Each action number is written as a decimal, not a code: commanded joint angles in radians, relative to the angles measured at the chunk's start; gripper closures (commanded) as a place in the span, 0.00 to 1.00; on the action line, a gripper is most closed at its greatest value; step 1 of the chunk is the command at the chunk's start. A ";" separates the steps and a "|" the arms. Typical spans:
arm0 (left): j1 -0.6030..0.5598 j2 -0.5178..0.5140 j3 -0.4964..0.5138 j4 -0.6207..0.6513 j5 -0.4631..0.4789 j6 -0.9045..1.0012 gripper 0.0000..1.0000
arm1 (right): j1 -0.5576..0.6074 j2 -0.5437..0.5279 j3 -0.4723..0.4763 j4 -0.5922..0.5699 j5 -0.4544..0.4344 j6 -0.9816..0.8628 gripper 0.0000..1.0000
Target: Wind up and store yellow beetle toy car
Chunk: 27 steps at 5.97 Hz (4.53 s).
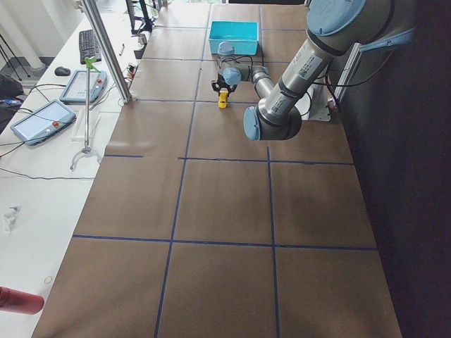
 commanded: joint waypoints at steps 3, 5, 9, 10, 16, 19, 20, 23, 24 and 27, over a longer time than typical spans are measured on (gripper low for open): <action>-0.006 0.014 -0.005 -0.027 -0.015 0.001 1.00 | 0.000 0.000 0.001 0.000 0.000 0.000 0.00; -0.011 0.048 -0.026 -0.029 -0.012 0.006 1.00 | 0.000 0.000 0.000 0.000 0.000 0.000 0.00; -0.018 0.146 -0.114 -0.055 -0.012 0.009 1.00 | -0.002 0.002 0.000 0.000 0.000 0.000 0.00; -0.020 0.167 -0.128 -0.055 -0.012 0.009 1.00 | -0.002 0.000 0.000 0.000 0.000 0.000 0.00; -0.038 0.260 -0.195 -0.063 -0.015 0.018 1.00 | -0.002 0.000 0.001 0.000 0.000 0.000 0.00; -0.034 0.261 -0.197 -0.060 -0.009 0.049 0.00 | -0.002 0.000 0.000 0.000 0.000 0.000 0.00; -0.035 0.260 -0.197 -0.058 -0.010 0.050 0.00 | -0.002 0.002 0.000 0.000 0.000 0.000 0.00; -0.035 0.260 -0.197 -0.051 -0.010 0.053 0.00 | -0.002 0.000 0.000 0.000 0.000 0.000 0.00; -0.034 0.260 -0.197 -0.049 -0.010 0.053 0.00 | -0.002 0.000 0.000 0.000 0.000 0.000 0.00; -0.034 0.260 -0.197 -0.027 -0.013 0.052 0.00 | -0.002 0.000 0.001 0.000 0.000 0.000 0.00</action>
